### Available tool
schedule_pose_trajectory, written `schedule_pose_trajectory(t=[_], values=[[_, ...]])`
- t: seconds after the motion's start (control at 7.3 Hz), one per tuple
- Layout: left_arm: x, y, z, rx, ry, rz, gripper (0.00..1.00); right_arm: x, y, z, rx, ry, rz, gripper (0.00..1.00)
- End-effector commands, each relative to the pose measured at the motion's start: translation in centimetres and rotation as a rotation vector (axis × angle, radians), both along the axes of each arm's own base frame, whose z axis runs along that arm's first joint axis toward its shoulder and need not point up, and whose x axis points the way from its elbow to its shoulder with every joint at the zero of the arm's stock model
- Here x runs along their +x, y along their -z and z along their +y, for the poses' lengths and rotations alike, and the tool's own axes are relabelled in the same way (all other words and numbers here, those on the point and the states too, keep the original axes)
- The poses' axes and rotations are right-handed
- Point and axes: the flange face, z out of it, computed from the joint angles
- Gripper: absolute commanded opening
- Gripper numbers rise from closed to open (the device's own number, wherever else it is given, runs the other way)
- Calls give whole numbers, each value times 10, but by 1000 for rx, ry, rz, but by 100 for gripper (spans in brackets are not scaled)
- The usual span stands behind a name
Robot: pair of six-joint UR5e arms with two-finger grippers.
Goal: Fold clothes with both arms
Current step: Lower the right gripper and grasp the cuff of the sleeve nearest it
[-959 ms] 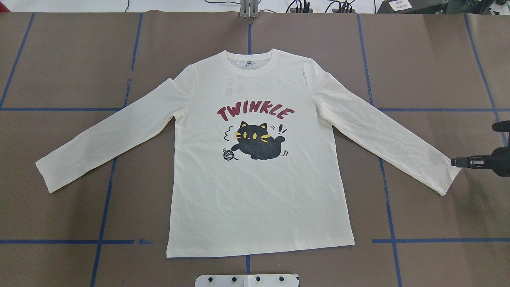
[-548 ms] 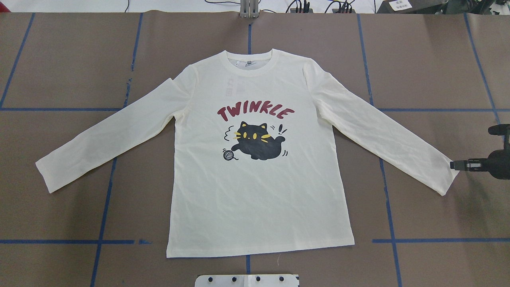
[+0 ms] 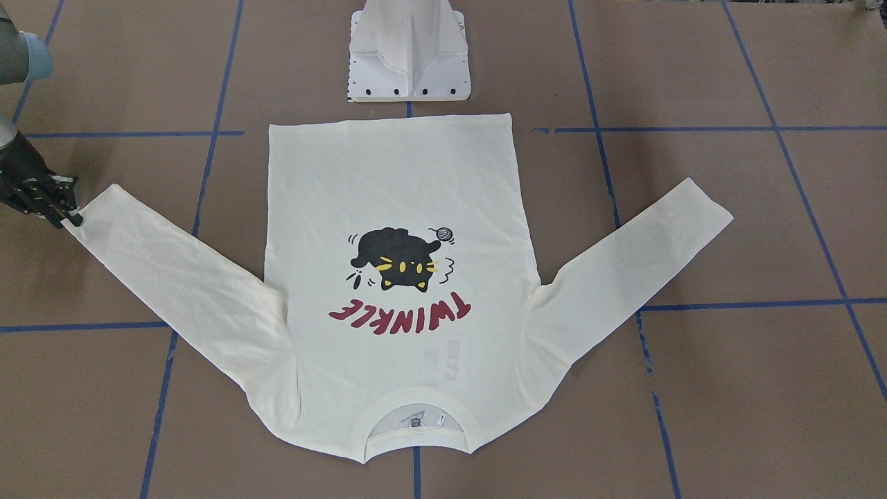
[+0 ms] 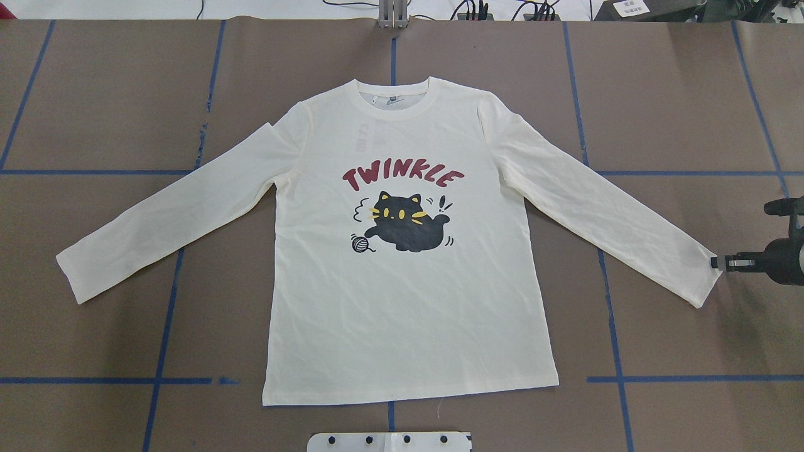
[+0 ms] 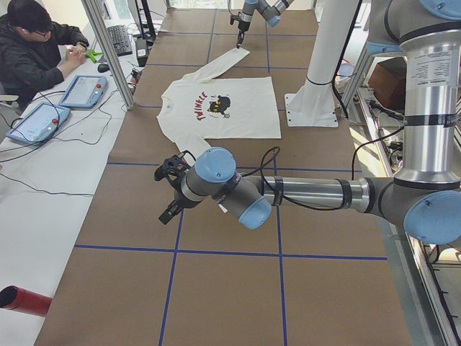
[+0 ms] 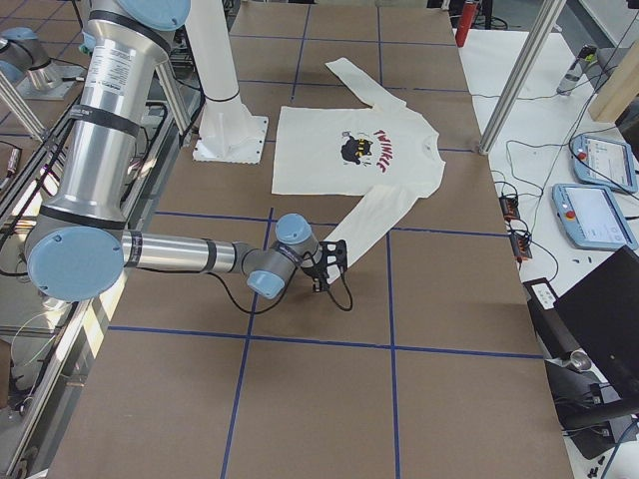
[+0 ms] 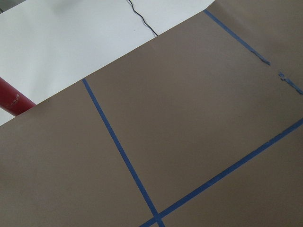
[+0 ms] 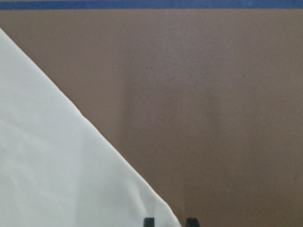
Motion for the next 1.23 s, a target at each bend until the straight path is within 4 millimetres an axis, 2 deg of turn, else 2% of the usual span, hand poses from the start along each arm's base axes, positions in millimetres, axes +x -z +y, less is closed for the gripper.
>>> schedule_pose_trajectory(t=[0.0,0.14,0.41,0.69,0.82,0.96,1.1], values=[[0,1,2,8,2,1,100,-2,7,-1,21,11,-6,0],[0,1,2,8,2,1,100,-4,20,-3,37,10,-21,0],[0,-1,1,3,2,1,100,-8,60,-7,59,15,-48,0],[1,-4,1,-1,0,1,100,-25,158,-33,1,-11,1,0],[1,-6,1,-4,0,1,100,-44,195,-57,0,-37,25,0],[1,-7,1,-8,2,3,100,-71,238,-87,-14,-56,59,0],[1,-8,1,-11,2,3,100,-104,301,-117,-46,-69,116,0]])
